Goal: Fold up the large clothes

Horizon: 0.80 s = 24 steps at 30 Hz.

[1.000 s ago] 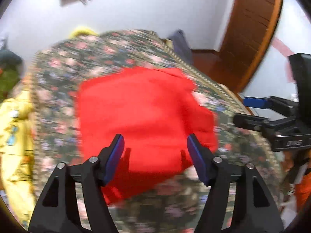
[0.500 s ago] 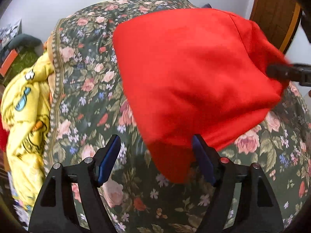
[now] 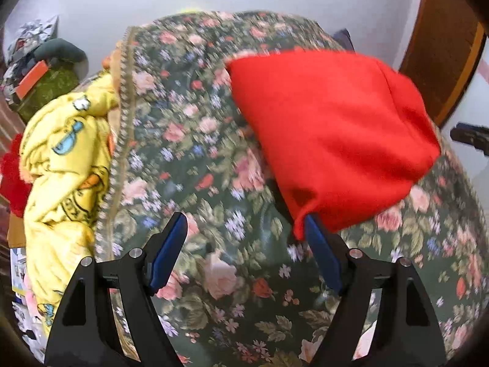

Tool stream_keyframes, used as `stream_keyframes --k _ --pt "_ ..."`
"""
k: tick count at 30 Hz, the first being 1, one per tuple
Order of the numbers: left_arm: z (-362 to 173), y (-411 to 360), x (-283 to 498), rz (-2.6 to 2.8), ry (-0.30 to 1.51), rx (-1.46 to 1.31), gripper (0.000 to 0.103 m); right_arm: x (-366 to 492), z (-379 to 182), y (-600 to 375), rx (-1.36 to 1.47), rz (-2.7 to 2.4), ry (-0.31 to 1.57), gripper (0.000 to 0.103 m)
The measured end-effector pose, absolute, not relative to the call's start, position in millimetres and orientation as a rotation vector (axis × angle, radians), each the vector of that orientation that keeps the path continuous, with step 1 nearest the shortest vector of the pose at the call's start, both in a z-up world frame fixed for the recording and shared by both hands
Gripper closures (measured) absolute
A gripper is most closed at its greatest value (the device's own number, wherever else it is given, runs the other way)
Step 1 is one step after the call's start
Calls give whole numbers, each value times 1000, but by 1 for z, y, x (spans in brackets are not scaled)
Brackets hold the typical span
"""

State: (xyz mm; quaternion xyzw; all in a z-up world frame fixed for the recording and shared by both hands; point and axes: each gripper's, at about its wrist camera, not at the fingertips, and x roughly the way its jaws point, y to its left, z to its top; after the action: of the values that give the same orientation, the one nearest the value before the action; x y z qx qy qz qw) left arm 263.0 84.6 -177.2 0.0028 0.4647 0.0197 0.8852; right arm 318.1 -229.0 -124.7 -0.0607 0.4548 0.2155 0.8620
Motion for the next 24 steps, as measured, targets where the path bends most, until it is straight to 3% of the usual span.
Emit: stream_keyframes --k 10,24 --pt "-141 102 306 47 882 -79 24 334 -111 -183 -126 572 897 22" --pt "-220 120 402 -254 1070 -556 24 410 -188 -162 129 720 1198 22"
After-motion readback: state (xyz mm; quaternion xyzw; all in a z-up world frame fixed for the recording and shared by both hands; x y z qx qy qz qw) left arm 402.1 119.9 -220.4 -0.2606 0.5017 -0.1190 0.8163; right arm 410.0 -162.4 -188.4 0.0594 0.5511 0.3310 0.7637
